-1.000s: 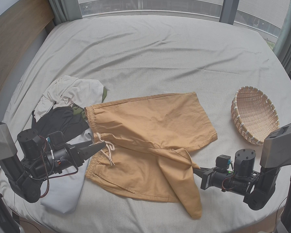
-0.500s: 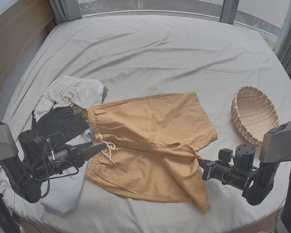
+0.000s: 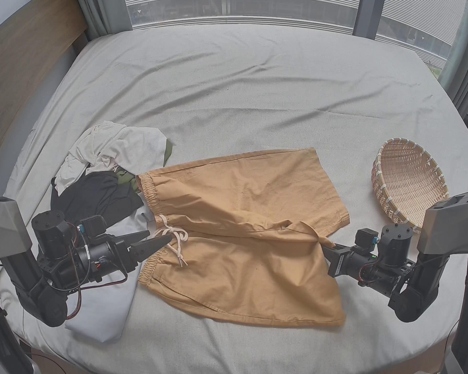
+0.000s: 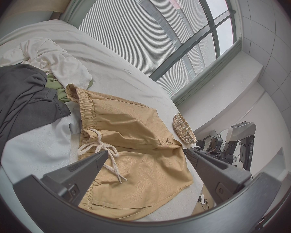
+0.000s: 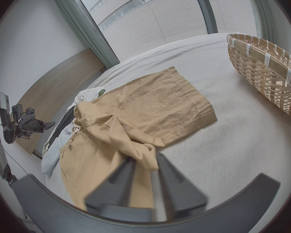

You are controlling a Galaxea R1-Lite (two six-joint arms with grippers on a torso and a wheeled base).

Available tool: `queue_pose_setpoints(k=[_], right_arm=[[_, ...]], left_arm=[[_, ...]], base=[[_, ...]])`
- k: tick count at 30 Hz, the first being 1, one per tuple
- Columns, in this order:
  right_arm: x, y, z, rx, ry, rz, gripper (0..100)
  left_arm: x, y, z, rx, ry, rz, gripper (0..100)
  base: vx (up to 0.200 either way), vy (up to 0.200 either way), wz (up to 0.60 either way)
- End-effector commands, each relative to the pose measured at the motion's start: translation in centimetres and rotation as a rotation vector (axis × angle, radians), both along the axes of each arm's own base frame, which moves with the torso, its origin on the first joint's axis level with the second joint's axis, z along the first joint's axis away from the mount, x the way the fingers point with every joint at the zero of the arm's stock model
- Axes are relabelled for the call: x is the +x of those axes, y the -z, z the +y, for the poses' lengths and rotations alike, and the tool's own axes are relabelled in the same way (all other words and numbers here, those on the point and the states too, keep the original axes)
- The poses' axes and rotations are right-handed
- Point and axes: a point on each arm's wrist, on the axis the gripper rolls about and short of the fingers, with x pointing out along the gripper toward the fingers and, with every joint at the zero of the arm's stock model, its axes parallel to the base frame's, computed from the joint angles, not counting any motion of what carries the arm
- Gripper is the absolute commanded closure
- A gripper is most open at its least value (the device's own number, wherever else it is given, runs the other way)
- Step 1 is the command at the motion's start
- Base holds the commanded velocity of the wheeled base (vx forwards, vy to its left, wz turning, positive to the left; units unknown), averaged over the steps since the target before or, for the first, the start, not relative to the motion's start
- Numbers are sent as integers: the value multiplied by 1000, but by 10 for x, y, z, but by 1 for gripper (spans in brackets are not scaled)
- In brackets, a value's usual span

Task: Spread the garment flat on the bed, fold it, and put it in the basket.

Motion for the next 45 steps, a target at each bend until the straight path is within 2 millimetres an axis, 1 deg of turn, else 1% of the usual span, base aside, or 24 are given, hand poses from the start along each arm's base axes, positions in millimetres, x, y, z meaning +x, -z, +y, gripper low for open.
queue_pose_setpoints(k=[1,4,5,8,9,10,14,18,24,29,34,38,42,43,44,45], right_arm=[[0,0,0,4,14,0,0],[-6,2,-4,-12,28,22,0],[-12,5,-8,-29,32,49,0],[-23,13,-12,-54,27,101,0],[-24,13,-12,-55,24,106,0],[-31,16,-13,-64,15,132,0],[-43,21,-12,-75,-38,179,0],[-49,21,-3,-78,-85,187,0],[-61,19,19,-79,-182,179,0],[-69,17,34,-79,-243,169,0],[-74,19,40,-82,-271,179,0],[-76,17,44,-75,-286,175,0],[-84,10,49,-56,-316,168,0],[-91,4,55,-35,-356,160,0],[-91,4,55,-35,-356,160,0],[-99,-5,62,-11,-399,139,0]], left_arm=[[0,2,0,0,0,5,0],[1,3,0,2,0,10,0],[1,3,-1,2,2,10,0],[1,3,-1,3,2,11,0],[1,3,-1,2,2,10,0],[1,3,-1,2,2,8,0],[1,3,-1,2,2,8,0],[1,3,-1,2,2,8,0],[0,2,0,2,2,5,0],[1,3,-1,2,2,7,0],[1,3,-1,2,2,7,0],[1,3,-1,2,2,10,0],[1,3,-1,2,2,10,0],[1,3,-1,2,2,8,0],[1,3,-1,2,2,8,0],[1,3,-1,2,2,8,0]], base=[[0,0,0],[0,0,0],[0,0,0],[0,0,0],[0,0,0],[0,0,0],[0,0,0],[0,0,0],[0,0,0],[0,0,0],[0,0,0],[0,0,0],[0,0,0],[0,0,0],[0,0,0],[0,0,0]])
